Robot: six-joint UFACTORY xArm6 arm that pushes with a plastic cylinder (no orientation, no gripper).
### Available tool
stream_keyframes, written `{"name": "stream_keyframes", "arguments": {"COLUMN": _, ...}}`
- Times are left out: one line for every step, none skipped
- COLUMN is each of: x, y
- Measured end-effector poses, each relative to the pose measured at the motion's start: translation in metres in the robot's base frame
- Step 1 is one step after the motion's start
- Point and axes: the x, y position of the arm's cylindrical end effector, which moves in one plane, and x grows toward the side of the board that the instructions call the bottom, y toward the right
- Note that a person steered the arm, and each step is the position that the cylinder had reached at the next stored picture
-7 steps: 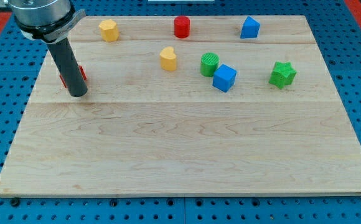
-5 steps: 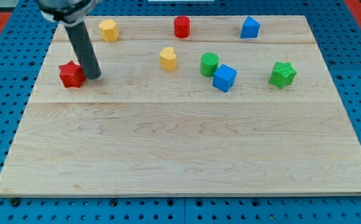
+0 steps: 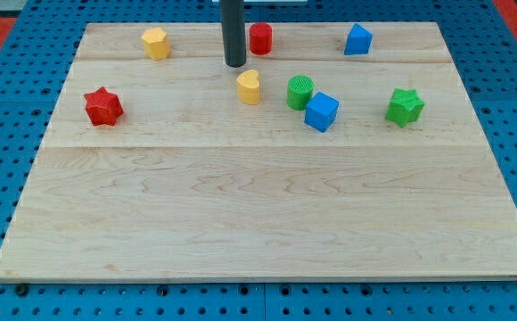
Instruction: Keep the heart vertically below the red star
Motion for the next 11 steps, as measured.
{"name": "stream_keyframes", "arguments": {"x": 0.009, "y": 0.008}}
{"name": "stream_keyframes", "arguments": {"x": 0.016, "y": 0.008}}
{"name": "stream_keyframes", "arguments": {"x": 0.013, "y": 0.001}}
{"name": "stream_keyframes", "arguments": {"x": 0.009, "y": -0.004}}
{"name": "stream_keyframes", "arguments": {"x": 0.008, "y": -0.003}}
{"name": "stream_keyframes", "arguments": {"x": 0.008, "y": 0.035}}
{"name": "stream_keyframes", "arguments": {"x": 0.031, "y": -0.019}}
{"name": "stream_keyframes", "arguments": {"x": 0.044, "y": -0.049}}
{"name": "stream_keyframes", "arguments": {"x": -0.004, "y": -0.029}}
{"name": "stream_keyframes", "arguments": {"x": 0.008, "y": 0.014}}
{"name": "stream_keyframes", "arguments": {"x": 0.052, "y": 0.022}}
